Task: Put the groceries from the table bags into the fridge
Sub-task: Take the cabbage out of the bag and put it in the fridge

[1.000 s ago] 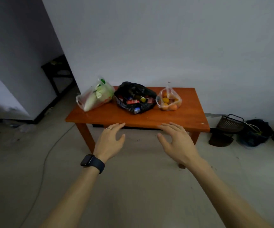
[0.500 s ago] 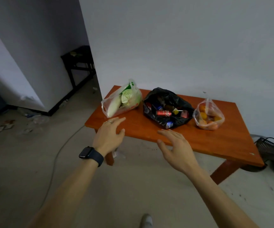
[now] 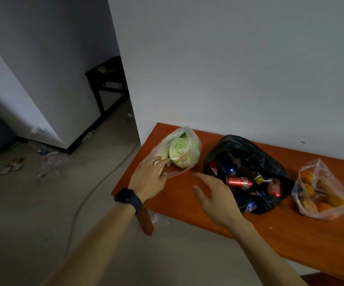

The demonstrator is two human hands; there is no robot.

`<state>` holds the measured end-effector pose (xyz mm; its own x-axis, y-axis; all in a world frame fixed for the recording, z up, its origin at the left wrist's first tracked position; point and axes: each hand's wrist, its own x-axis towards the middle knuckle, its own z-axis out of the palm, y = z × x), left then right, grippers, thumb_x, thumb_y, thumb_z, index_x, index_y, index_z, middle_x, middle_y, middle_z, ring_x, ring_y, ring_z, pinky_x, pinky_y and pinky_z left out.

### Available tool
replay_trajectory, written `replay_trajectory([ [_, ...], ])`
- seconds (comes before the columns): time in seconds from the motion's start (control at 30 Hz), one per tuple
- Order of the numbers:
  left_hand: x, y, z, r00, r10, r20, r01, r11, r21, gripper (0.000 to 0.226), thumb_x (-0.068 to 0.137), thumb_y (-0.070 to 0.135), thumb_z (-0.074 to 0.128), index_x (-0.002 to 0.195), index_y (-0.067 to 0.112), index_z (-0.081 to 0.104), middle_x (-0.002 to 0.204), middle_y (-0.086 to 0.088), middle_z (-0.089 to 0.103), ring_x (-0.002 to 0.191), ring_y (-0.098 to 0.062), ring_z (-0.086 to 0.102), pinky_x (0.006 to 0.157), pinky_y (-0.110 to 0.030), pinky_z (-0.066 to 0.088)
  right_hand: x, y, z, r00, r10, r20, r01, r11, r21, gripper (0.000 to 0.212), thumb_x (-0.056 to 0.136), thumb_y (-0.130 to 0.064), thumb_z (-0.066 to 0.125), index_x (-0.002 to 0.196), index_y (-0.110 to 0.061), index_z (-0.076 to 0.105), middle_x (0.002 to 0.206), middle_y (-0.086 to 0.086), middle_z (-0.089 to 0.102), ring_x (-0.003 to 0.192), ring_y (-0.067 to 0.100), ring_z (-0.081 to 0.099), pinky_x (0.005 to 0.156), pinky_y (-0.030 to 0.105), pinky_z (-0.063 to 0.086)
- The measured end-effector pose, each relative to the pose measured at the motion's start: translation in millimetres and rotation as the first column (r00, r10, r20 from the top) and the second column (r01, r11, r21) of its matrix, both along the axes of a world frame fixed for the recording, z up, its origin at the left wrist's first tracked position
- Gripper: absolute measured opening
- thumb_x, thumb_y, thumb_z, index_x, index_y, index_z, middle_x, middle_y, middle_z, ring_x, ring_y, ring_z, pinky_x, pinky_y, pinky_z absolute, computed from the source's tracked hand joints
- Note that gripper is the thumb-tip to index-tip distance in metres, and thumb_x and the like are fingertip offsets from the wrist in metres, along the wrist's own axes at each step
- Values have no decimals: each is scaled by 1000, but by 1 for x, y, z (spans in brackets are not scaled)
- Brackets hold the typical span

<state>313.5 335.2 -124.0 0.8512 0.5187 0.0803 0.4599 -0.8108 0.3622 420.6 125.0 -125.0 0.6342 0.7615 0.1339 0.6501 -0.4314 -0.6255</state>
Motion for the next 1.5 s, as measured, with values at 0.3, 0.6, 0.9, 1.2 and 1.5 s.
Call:
replay_trajectory([
  [0.3, 90, 96, -62, 900, -332, -283, 411, 863, 295, 58, 95, 22, 49, 151, 25, 35, 158, -3, 33, 148, -22, 25, 121, -45, 20, 59, 115, -32, 978, 29, -208, -30, 1000, -1, 47, 99, -31, 56, 145, -34, 44, 125, -8, 64, 102, -3, 60, 86, 14, 49],
  [0.6, 194, 210, -100, 747, -463, -476, 638, 700, 321, 80, 93, 24, 54, 159, 18, 9, 164, -10, 18, 152, -25, 16, 121, -53, -1, 143, 198, -64, 969, -201, -144, 148, 939, -311, 66, 102, -42, 48, 158, -30, 16, 164, 4, 21, 140, 28, 41, 112, 40, 37],
  [0.9, 252, 242, -118, 753, -473, -458, 593, 790, 158, 81, 90, 24, 53, 158, 22, 8, 159, -3, 31, 143, -22, 33, 113, -43, 29, 223, 227, -96, 951, -305, 45, 262, 722, -640, 78, 91, -55, 45, 154, -50, 0, 167, 4, 4, 152, 27, 13, 116, 52, 25],
  [1.2, 289, 236, -120, 846, -430, -314, 490, 860, 141, 55, 91, 37, 45, 144, 23, 36, 135, -4, 53, 113, -26, 52, 81, -38, 46, 245, 232, -129, 936, -351, 25, 297, 750, -591, 69, 92, -30, 52, 153, -47, 23, 149, -3, 46, 129, 29, 51, 93, 45, 48],
  [1.5, 318, 235, -124, 867, -395, -304, 423, 906, 31, 52, 92, 22, 52, 142, 25, 37, 137, -6, 45, 96, -27, 60, 63, -34, 46, 269, 229, -146, 933, -338, 121, 331, 676, -658, 80, 90, -28, 59, 155, -47, 16, 136, 1, 56, 131, 28, 46, 97, 47, 42],
])
